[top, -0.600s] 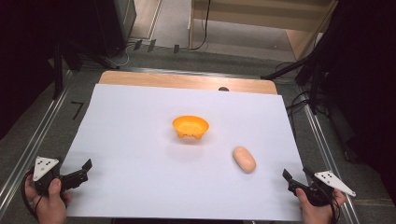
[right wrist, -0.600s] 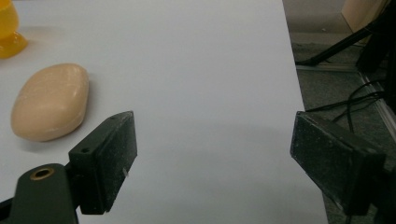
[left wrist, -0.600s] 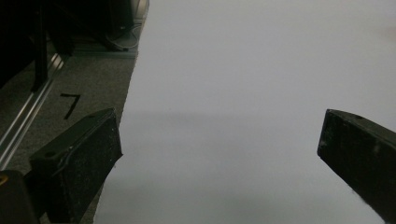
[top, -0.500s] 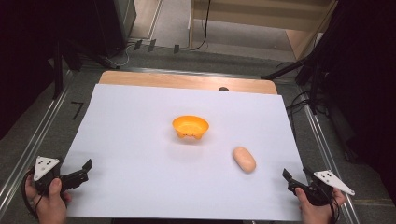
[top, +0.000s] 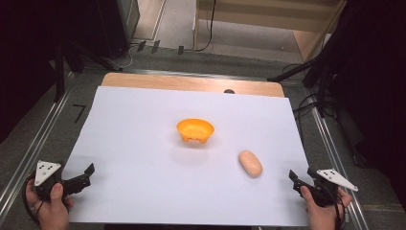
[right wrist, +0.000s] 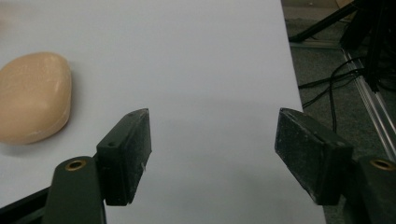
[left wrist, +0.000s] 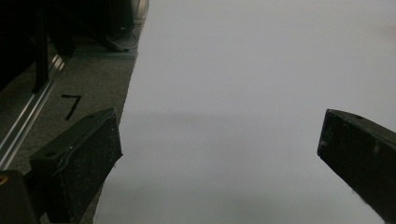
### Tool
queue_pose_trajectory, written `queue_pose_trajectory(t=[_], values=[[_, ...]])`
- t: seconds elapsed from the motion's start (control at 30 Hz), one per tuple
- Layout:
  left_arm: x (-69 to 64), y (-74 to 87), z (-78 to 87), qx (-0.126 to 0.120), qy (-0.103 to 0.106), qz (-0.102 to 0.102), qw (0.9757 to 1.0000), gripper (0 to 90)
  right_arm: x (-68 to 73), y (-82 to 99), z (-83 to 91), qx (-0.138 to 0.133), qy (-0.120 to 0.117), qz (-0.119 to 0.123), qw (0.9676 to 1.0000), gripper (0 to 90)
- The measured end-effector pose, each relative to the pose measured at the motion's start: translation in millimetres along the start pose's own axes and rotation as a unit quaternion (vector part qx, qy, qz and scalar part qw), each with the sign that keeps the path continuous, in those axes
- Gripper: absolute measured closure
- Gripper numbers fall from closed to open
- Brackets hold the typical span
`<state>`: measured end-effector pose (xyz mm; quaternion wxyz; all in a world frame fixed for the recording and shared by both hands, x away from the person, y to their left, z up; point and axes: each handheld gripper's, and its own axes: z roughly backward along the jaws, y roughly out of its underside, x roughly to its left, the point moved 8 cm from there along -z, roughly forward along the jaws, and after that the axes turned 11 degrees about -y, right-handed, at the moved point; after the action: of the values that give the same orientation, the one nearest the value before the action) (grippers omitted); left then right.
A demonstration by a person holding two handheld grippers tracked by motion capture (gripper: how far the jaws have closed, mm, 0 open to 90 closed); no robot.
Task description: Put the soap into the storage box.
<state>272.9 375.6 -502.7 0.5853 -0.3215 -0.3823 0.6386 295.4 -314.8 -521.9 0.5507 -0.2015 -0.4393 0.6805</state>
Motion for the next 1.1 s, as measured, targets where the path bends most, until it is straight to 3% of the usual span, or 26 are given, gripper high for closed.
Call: queue_pose_trajectory(t=[0.03, 0.23, 0.4, 0.43, 0.47, 0.53, 0.57, 0.67, 0.7, 0.83, 1.1], values=[[0.2, 0.0, 0.0, 0.000, 0.000, 0.000, 1.0000, 0.0, 4.8, -1.0, -1.9, 0.016, -0.004, 0.012, 0.9998, 35.3], [-0.4, 0.0, -0.6, 0.002, 0.002, 0.003, 1.0000, 0.0, 13.2, -4.6, -9.3, 0.062, -0.028, 0.049, 0.9965, 42.7], [-0.4, 0.4, -1.3, 0.006, 0.004, 0.001, 1.0000, 0.0, 13.7, -6.2, -15.3, 0.078, -0.035, 0.058, 0.9946, 44.0], [-0.5, 0.4, -1.2, 0.006, 0.004, 0.000, 1.0000, 0.0, 14.6, -5.3, -17.7, 0.105, -0.039, 0.054, 0.9922, 45.4], [-0.7, 0.4, -1.1, 0.006, 0.004, 0.000, 1.0000, 0.0, 14.6, -5.3, -17.7, 0.105, -0.039, 0.054, 0.9922, 45.4], [-0.7, 0.5, -1.2, 0.006, 0.004, -0.001, 1.0000, 0.1, 16.6, -5.1, -21.5, 0.141, -0.042, 0.055, 0.9876, 43.6], [-0.9, 0.4, -1.1, 0.006, 0.005, 0.000, 1.0000, 0.1, 16.6, -5.1, -21.5, 0.141, -0.042, 0.055, 0.9876, 43.6], [-0.9, 0.5, -1.2, 0.007, 0.006, -0.001, 1.0000, 0.1, 20.7, -4.7, -25.7, 0.169, -0.053, 0.045, 0.9831, 41.3], [-0.9, 0.6, -1.2, 0.008, 0.006, -0.001, 1.0000, 0.1, 23.3, -4.8, -28.9, 0.183, -0.056, 0.039, 0.9807, 36.9], [-1.1, 0.6, -1.3, 0.007, 0.007, -0.001, 0.9999, 0.0, 26.4, -8.1, -31.1, 0.189, -0.046, 0.041, 0.9800, 33.3], [-1.6, 0.6, -1.6, 0.007, 0.006, -0.004, 0.9999, 0.0, 38.9, -19.6, -36.1, 0.216, -0.038, 0.061, 0.9736, 31.9]])
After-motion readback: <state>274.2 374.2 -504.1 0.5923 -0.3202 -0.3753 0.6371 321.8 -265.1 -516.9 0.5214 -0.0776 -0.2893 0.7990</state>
